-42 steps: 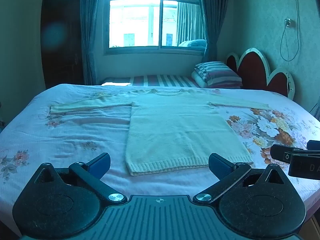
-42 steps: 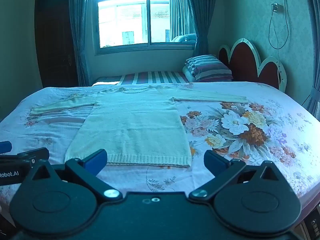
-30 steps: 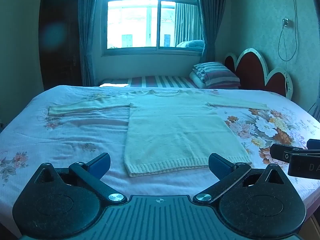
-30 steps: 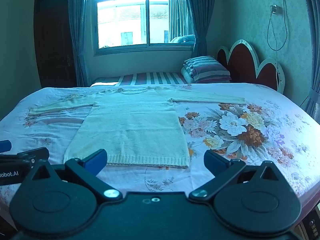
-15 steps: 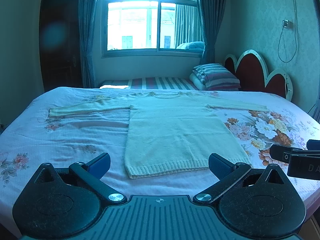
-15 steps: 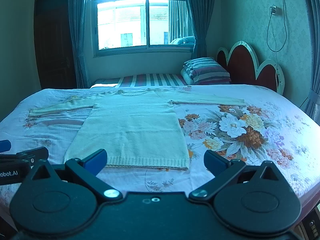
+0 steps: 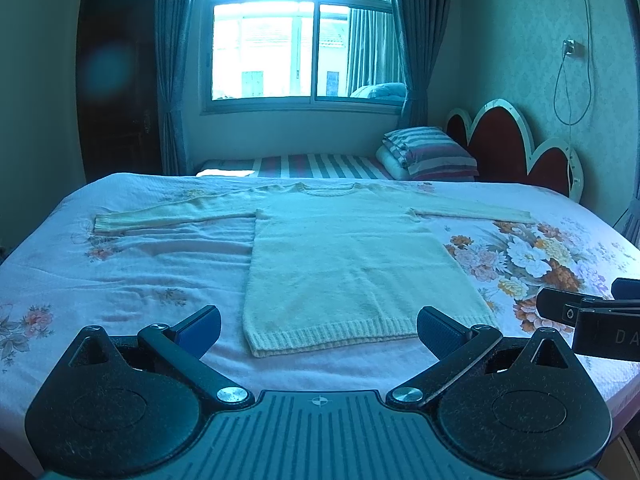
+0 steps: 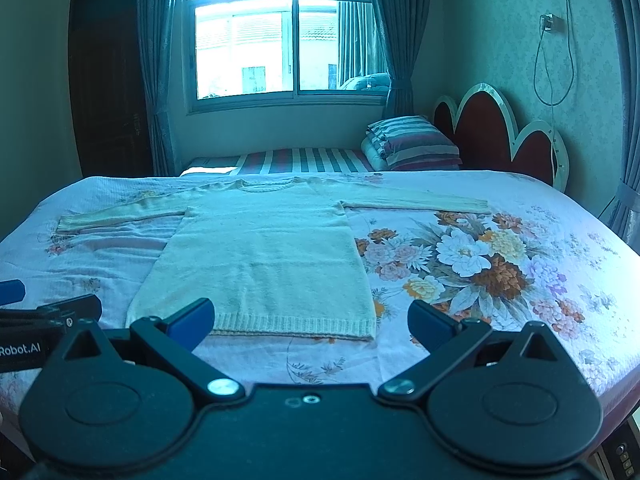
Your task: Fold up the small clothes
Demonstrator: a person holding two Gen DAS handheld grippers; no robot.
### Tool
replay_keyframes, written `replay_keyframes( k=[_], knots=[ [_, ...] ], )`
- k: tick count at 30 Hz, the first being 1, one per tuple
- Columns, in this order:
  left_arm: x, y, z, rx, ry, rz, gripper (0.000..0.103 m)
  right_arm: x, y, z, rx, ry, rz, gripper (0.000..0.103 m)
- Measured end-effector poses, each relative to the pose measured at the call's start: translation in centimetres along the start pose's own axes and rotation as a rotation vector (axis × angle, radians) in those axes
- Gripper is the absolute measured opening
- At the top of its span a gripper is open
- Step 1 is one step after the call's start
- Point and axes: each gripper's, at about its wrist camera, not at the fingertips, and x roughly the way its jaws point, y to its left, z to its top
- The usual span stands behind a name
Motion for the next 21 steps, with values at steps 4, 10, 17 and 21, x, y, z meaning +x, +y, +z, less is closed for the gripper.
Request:
replay_keyframes(
  k=[4,10,17,21],
  knots=[
    [-0.04,-0.04,0.06,0.0,-0.003,-0.001,0.103,-0.02,-0.04,-0.06,0.0,-0.003,0.001,0.103],
    [-0.09,-0.2,0.12,0.001,-0.007,0.0,0.103,-0.06,0.01,-0.01,-0.002,-0.004,0.0,0.103],
    [-0.17,-0.08,-0.05,0.001,-0.006,0.0,0.103,-0.12,0.12,0.06,-0.001,-0.004,0.001,0.103],
    [-0.18,-0.04,-0.06,0.0,-0.007,0.002,0.103,-0.13,0.22,0.13,-0.003,-0.004,0.0,0.103]
  ],
)
